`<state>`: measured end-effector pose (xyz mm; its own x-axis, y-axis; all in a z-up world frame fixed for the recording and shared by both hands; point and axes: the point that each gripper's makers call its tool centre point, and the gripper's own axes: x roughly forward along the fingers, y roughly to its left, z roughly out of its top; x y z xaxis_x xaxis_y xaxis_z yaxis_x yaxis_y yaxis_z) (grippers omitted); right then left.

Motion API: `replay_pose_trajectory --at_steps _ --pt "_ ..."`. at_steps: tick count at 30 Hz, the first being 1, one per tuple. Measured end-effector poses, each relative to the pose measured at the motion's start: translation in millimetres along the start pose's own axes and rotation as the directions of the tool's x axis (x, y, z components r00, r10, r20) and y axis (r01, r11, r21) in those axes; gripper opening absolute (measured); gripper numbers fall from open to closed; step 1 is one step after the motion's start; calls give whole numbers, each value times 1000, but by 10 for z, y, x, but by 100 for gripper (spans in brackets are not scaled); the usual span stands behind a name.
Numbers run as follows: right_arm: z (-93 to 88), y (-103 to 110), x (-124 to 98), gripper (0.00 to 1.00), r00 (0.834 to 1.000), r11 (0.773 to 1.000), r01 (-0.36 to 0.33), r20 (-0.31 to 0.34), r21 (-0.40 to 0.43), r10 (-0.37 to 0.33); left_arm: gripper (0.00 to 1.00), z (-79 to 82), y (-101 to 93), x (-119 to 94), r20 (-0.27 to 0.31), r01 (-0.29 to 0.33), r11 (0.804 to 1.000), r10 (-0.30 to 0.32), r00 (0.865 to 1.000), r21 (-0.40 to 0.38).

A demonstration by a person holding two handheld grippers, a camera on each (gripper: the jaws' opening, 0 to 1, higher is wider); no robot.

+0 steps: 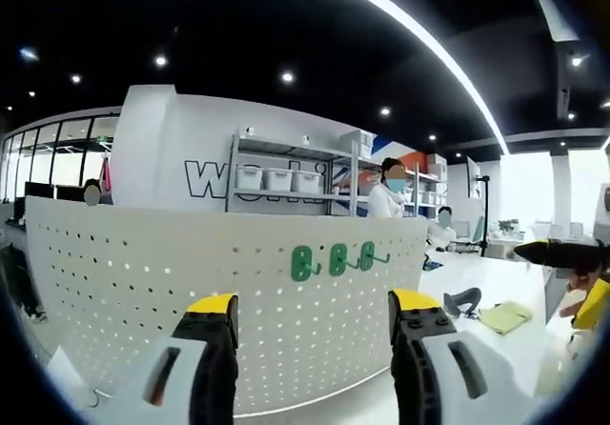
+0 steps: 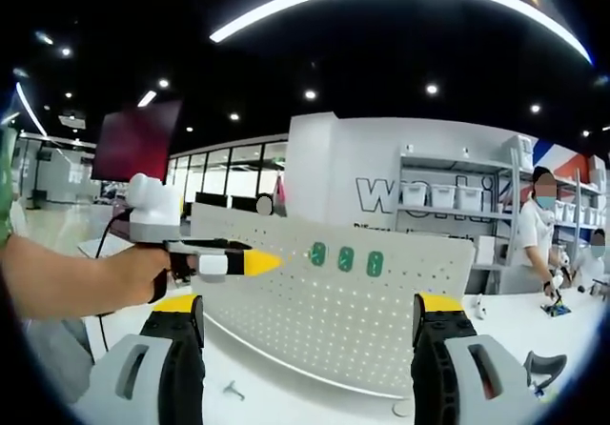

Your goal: Insert the hook assembly into the mounting plate slot until the hook locks in place.

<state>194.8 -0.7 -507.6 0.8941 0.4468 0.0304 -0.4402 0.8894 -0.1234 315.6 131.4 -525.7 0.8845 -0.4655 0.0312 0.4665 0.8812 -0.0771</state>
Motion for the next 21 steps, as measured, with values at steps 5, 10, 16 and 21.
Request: replay_pose_trajectory --at_steps 5,10,16,21 --pt "42 69 24 92 1000 1000 6 2 -7 -6 65 -30 18 -90 -6 17 1000 -17 1000 1" --pt "104 148 39 92 1000 1000 10 5 -17 -10 64 -25 27 -171 -3 38 999 -38 999 -12" --pt "137 202 27 92 1000 1000 22 10 -18 -22 63 -9 15 -289 -1 62 998 -62 998 1" --pt "159 268 18 92 1000 999 28 13 -20 -28 63 -8 26 -427 -6 82 997 -82 997 8"
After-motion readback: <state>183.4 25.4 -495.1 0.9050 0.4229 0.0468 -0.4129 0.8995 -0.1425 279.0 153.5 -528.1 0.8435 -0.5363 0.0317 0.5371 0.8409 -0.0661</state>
